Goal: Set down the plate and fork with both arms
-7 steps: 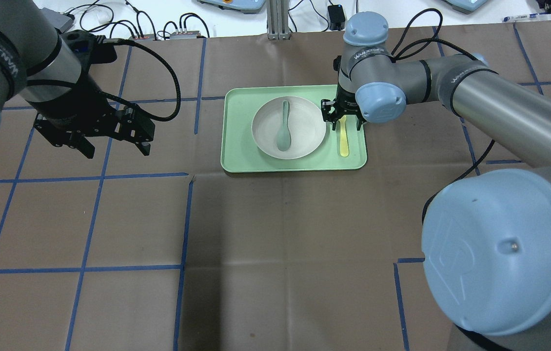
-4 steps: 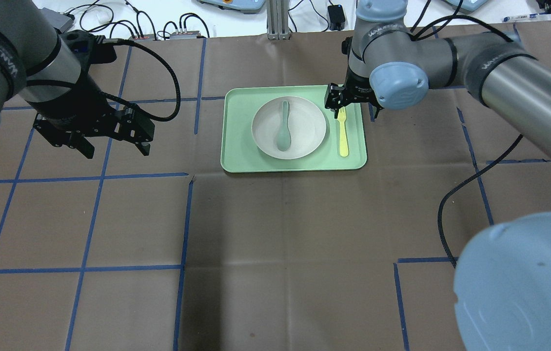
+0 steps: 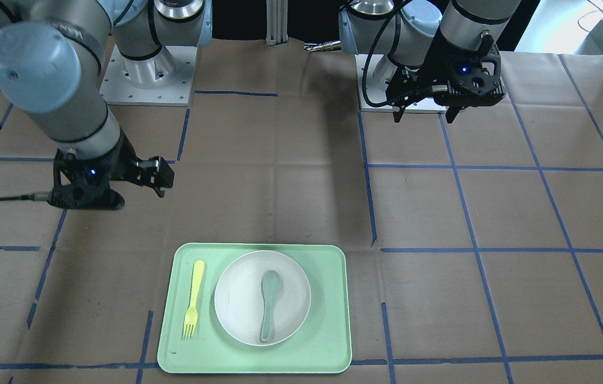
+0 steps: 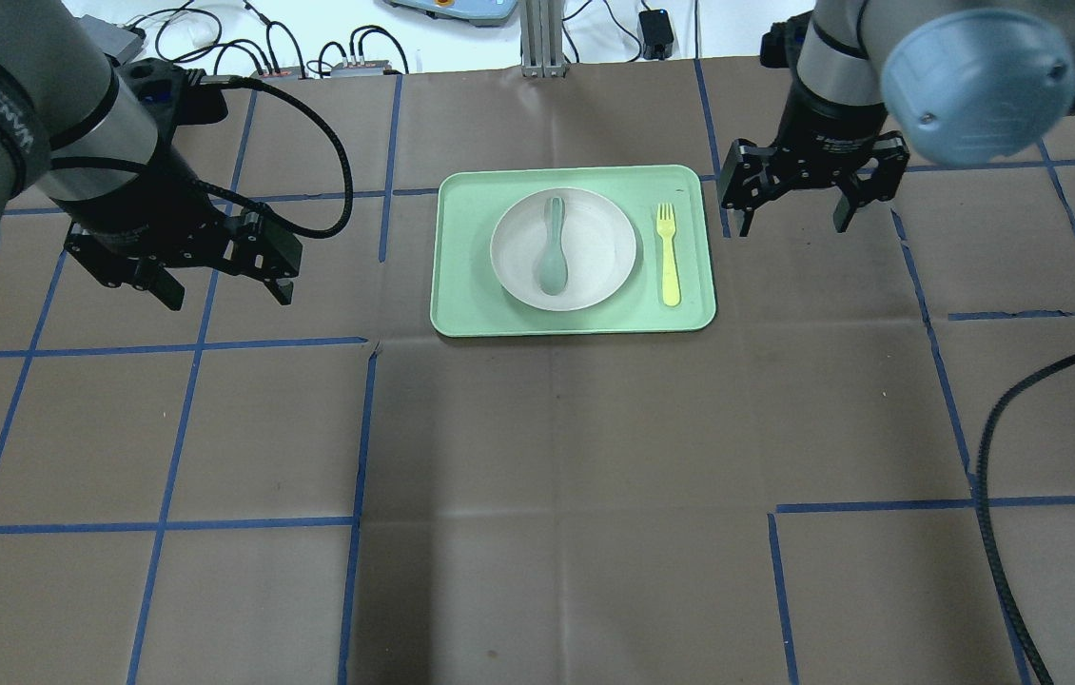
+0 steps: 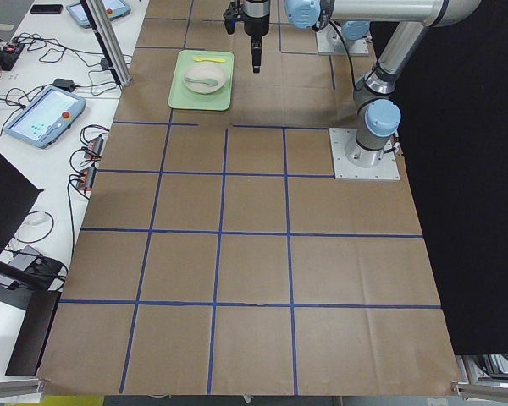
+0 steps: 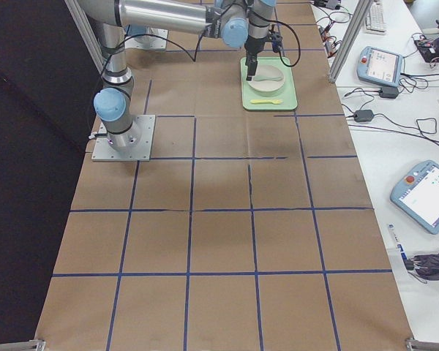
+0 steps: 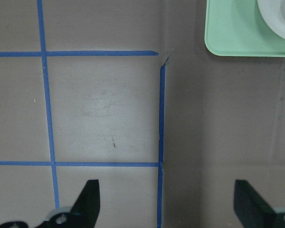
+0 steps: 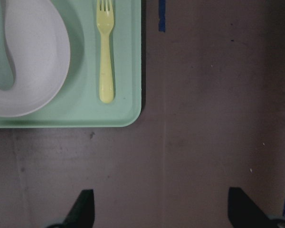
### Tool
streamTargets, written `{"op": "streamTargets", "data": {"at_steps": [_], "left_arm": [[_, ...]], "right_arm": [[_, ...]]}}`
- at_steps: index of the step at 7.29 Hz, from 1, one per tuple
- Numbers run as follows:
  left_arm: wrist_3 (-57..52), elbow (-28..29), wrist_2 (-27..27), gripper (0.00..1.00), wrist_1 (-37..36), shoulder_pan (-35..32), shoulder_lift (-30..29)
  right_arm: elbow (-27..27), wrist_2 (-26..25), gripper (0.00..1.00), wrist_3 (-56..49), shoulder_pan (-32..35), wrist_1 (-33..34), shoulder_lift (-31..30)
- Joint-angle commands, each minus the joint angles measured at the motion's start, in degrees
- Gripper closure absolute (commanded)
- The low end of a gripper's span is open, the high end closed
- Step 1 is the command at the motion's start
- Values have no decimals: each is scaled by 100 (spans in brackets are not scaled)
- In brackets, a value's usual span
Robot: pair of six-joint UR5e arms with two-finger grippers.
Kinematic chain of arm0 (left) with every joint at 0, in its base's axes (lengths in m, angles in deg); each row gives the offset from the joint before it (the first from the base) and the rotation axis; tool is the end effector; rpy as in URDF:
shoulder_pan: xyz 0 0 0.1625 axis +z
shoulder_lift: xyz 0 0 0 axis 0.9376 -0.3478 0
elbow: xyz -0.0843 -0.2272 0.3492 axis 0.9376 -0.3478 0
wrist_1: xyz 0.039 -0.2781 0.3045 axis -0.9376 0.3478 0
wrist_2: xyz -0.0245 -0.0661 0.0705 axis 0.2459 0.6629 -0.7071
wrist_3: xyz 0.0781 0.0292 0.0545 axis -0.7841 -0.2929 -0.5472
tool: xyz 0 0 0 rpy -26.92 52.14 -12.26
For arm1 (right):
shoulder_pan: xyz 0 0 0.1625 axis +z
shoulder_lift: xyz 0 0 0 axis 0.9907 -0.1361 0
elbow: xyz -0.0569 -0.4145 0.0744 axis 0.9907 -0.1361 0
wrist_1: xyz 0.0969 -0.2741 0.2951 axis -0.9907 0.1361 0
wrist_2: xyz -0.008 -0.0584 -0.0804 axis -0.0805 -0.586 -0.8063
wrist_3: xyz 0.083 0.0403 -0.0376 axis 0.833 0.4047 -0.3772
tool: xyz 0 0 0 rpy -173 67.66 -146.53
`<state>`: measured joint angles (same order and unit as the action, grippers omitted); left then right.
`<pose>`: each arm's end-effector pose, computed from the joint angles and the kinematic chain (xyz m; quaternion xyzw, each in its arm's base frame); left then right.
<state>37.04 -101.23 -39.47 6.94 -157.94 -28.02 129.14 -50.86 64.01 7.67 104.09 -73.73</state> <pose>-0.1198 -0.4437 0.4817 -0.0041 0.9999 0.0105 0.0013 0.1311 -0.5263 0.4318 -0.0065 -0.9990 -0.0441 0.0045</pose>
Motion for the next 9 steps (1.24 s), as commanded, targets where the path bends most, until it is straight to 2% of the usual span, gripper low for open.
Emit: {"op": "streamTargets", "data": {"at_steps": [1,5,9], "left_arm": [[0,-3,0,0,3,-3,-6],[0,-3,0,0,-5,5,-6],[0,5,0,0,3,5,3]], "right_arm": [[378,31,0,-218,-221,-305,-853],[581,75,0,-122,-117,-243,-944],[529,5,0,-148,59,-208,-891]]}}
